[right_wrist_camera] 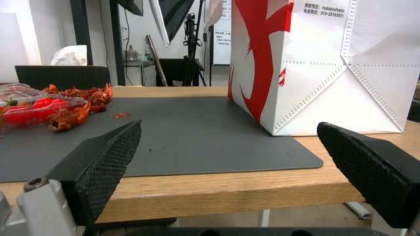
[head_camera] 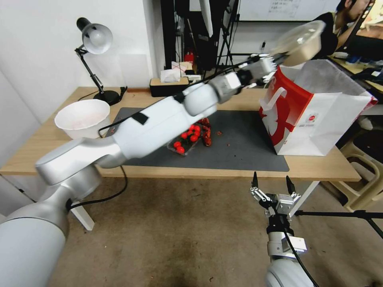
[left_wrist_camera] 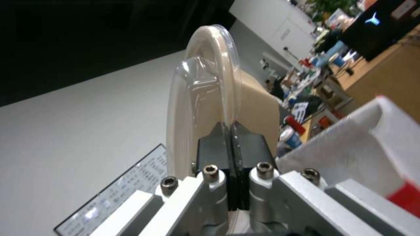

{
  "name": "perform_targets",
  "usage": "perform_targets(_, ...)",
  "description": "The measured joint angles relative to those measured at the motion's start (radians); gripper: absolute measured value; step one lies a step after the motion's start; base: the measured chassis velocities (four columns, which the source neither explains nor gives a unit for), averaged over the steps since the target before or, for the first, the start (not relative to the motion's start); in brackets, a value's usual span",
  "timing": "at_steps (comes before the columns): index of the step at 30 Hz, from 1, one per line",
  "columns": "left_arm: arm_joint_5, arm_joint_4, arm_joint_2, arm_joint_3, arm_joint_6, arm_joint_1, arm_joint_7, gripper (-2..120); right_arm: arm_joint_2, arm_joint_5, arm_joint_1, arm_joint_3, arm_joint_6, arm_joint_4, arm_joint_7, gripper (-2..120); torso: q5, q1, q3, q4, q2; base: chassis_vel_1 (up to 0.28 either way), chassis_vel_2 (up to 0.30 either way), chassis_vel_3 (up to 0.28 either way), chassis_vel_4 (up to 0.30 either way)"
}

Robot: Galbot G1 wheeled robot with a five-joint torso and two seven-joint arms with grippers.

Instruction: Pick up the trash from the table and place it into the takeout bag.

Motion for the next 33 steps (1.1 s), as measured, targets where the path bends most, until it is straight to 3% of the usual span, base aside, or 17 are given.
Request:
perform_targets(8,0.004,0.064,-0.075,0.030,-0.021,-0.002,0.007,0,0.003,0.000,-0.006,0.007,0.001,0.006,0.002,100,-0.0001,0.000,0.000,-0.0001,0.000,0.000,0.000,0.000,0.000)
perform_targets(23,0.011,0.096,-0.100,0.054,-0.034,0.016,0.015,0,0.007,0.000,-0.009,0.010,0.002,0.012,0.003,100,-0.0003,0.000,0.000,0.0003,0.000,0.000,0.000,0.000,0.000)
perform_targets(26,0.016,0.118,-0.117,0.062,-0.036,0.022,0.020,19,0.011,0.000,-0.009,0.009,0.003,0.013,0.003,100,-0.0003,0.000,0.000,0.0001,0.000,0.000,0.000,0.000,0.000)
perform_targets(29,0.021,0.126,-0.122,0.063,-0.037,0.024,0.018,22,0.011,0.000,-0.009,0.009,0.003,0.014,0.003,100,-0.0003,0.000,0.000,0.0001,0.000,0.000,0.000,0.000,0.000)
perform_targets(30,0.028,0.136,-0.127,0.063,-0.036,0.027,0.015,30,0.012,0.000,-0.009,0.009,0.003,0.014,0.003,100,-0.0002,0.000,0.000,0.0001,0.000,0.000,0.000,0.000,0.000)
perform_targets(33,0.034,0.145,-0.132,0.063,-0.035,0.029,0.012,35,0.012,0.000,-0.010,0.009,0.004,0.015,0.003,100,-0.0003,0.000,0.000,0.0001,0.000,0.000,0.000,0.000,0.000)
